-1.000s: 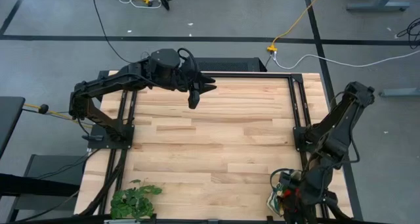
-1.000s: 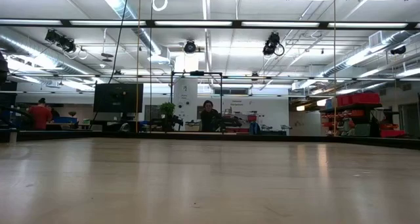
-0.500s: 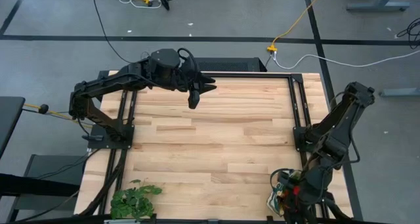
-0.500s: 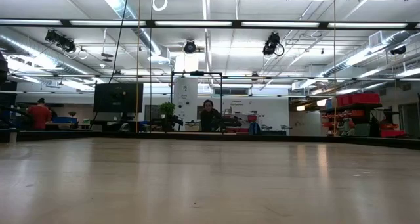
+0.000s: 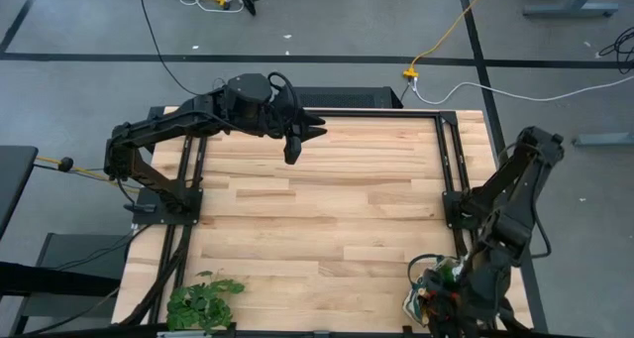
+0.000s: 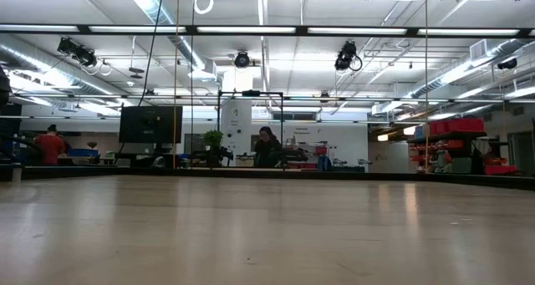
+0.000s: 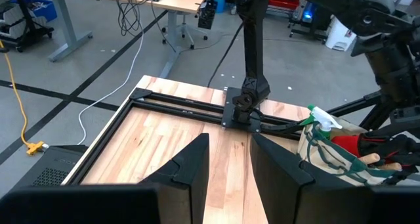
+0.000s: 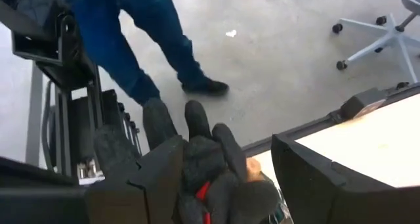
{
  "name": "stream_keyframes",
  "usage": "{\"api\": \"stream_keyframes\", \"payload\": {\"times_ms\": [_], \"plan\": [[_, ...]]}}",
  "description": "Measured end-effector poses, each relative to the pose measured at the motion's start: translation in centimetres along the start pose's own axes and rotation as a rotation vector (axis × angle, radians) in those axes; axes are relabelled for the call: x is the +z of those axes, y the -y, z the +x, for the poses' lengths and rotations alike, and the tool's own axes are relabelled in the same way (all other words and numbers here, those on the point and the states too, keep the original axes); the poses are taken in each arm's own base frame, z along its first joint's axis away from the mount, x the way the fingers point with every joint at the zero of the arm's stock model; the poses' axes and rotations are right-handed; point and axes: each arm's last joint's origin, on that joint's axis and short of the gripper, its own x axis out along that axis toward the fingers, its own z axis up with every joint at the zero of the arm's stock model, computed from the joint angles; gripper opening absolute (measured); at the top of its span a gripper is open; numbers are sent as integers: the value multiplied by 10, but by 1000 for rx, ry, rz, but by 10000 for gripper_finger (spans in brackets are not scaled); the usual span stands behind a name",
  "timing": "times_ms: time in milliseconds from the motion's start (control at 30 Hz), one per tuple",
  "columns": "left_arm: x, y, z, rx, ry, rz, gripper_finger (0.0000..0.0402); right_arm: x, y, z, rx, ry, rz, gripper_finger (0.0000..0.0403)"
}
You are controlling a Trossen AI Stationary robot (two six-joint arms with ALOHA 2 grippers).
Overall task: Pick & Place Garden tools in Gardening bag
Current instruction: Put the red gloves into the gardening bag
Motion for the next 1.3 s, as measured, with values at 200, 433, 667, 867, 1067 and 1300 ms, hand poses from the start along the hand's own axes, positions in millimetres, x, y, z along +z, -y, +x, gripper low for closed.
{"api": "stream_keyframes", "payload": {"times_ms": [200, 433, 667, 867, 1067, 1300], "plan": [[0, 0, 0, 0, 0, 0, 117, 11, -7, 7, -13, -59, -63, 236], [0, 0, 0, 0, 0, 0, 117, 14, -10, 26, -1, -135, -71, 236], [0, 0, 0, 0, 0, 0, 117, 8, -18, 46, -29, -227, -98, 236], [0, 0, 0, 0, 0, 0, 117, 6, -26, 58, -5, -260, -115, 236], [0, 0, 0, 0, 0, 0, 117, 3, -29, 66, -77, -295, -141, 224], [0, 0, 0, 0, 0, 0, 117, 3, -28, 66, -113, -296, -114, 172]]}}
